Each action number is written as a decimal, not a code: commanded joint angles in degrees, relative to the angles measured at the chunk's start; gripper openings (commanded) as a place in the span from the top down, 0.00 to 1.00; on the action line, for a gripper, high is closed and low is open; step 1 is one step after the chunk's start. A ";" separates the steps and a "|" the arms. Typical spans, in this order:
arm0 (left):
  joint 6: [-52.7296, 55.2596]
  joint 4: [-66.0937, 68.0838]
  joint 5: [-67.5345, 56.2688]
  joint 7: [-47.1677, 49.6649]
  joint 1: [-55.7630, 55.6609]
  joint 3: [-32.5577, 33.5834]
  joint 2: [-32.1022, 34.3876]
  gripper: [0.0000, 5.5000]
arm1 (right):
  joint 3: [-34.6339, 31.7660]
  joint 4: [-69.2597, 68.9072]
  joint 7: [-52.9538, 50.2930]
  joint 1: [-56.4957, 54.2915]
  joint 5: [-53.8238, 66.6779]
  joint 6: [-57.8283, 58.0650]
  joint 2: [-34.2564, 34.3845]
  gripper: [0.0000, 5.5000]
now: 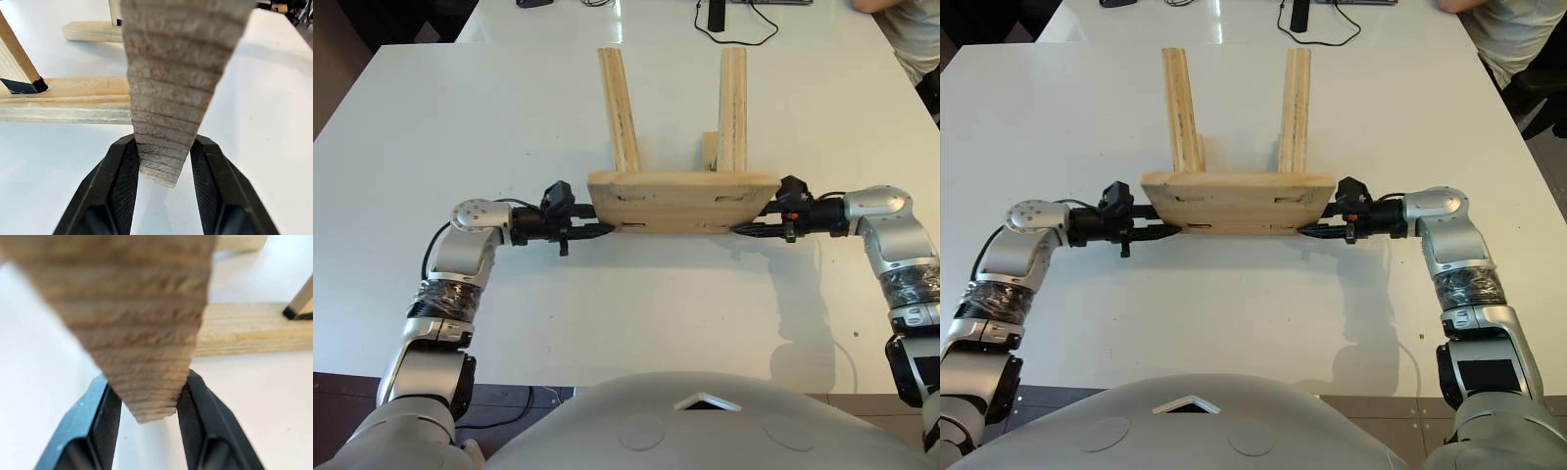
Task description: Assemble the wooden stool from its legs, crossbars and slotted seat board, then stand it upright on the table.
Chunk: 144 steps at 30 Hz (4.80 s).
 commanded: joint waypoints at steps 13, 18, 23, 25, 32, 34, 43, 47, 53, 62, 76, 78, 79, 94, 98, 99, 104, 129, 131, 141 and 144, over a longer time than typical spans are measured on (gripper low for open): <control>4.88 -26.50 -78.70 72.83 -14.92 14.45 -26.41 0.71 | -13.72 -31.09 -68.33 -11.32 76.04 15.63 29.73 0.72; 7.85 -20.22 -75.82 85.10 -17.65 13.62 -29.15 0.74 | -19.15 -21.73 -87.10 -20.93 71.60 7.92 38.42 0.73; 6.95 -13.33 -73.92 97.23 -18.42 14.32 -35.21 0.75 | -21.72 -11.77 -101.15 -22.72 63.90 4.72 42.79 0.73; 6.17 -12.55 -73.13 100.39 -18.85 14.73 -37.09 0.76 | -22.33 -10.38 -104.87 -22.92 61.23 3.95 43.64 0.74; 2.55 -4.13 -65.95 109.96 -18.27 19.32 -39.95 0.77 | -19.94 -6.03 -117.00 -16.65 49.24 5.54 45.69 0.75; 1.76 -1.66 -63.15 110.95 -18.80 20.69 -39.90 0.77 | -20.01 -5.09 -119.08 -15.16 46.63 5.69 46.93 0.75; 1.09 -3.01 -56.45 106.74 -19.15 24.35 -41.70 0.55 | -20.33 -11.18 -112.33 -15.71 36.69 3.78 46.57 0.54; 4.04 -8.20 -57.31 104.25 -19.25 25.64 -39.21 0.49 | -20.15 -17.81 -111.10 -16.22 28.37 3.46 41.49 0.42; 7.03 -19.67 -42.88 97.30 -16.17 22.25 -28.21 0.49 | -17.27 -22.13 -109.48 -15.96 10.80 2.15 34.05 0.36; -5.01 -16.34 13.59 103.96 2.05 2.81 -18.56 0.49 | -4.46 -18.01 -113.72 -0.88 -18.89 0.45 32.40 0.36; -16.09 -2.32 25.07 101.32 3.88 4.81 -26.20 0.49 | -0.67 -6.70 -113.14 2.98 -31.09 -10.79 36.87 0.36; -16.07 -2.50 24.47 99.72 4.04 5.27 -26.96 0.49 | -0.37 -6.41 -113.33 3.57 -31.91 -11.16 37.86 0.36; -15.77 -3.20 24.36 98.99 4.17 5.39 -27.18 0.49 | -0.32 -6.72 -113.48 3.91 -32.33 -11.14 38.31 0.36; -6.98 -10.19 24.58 91.20 2.43 10.29 -26.76 0.40 | -1.03 -14.90 -116.93 9.01 -37.13 -7.88 45.46 0.35; -7.31 -8.56 24.39 92.92 -0.28 13.27 -26.79 0.40 | -3.15 -11.55 -116.75 5.57 -36.28 -8.90 43.94 0.35; -7.67 -7.53 24.49 93.76 -1.44 14.41 -26.43 0.40 | -3.88 -10.72 -116.91 4.51 -36.10 -8.90 43.90 0.35; -10.86 -3.67 25.40 97.47 -4.16 16.50 -28.04 0.40 | -5.38 -5.99 -113.99 -0.21 -35.26 -10.45 42.40 0.35; -12.83 -6.02 28.30 105.99 -0.04 12.69 -40.69 0.40 | -7.11 8.05 -109.28 -12.94 -34.72 -11.52 36.94 0.35; -12.60 -6.48 28.04 106.61 -0.31 13.09 -40.73 0.40 | -6.75 8.64 -109.15 -13.50 -34.75 -11.85 37.24 0.35; -12.63 -5.93 26.87 104.02 -1.64 14.18 -38.44 0.40 | -6.18 8.60 -110.47 -12.24 -35.10 -12.78 38.83 0.35; -12.36 -5.95 26.85 103.49 -1.70 14.23 -38.16 0.40 | -6.43 9.02 -111.12 -12.16 -34.96 -12.85 39.37 0.35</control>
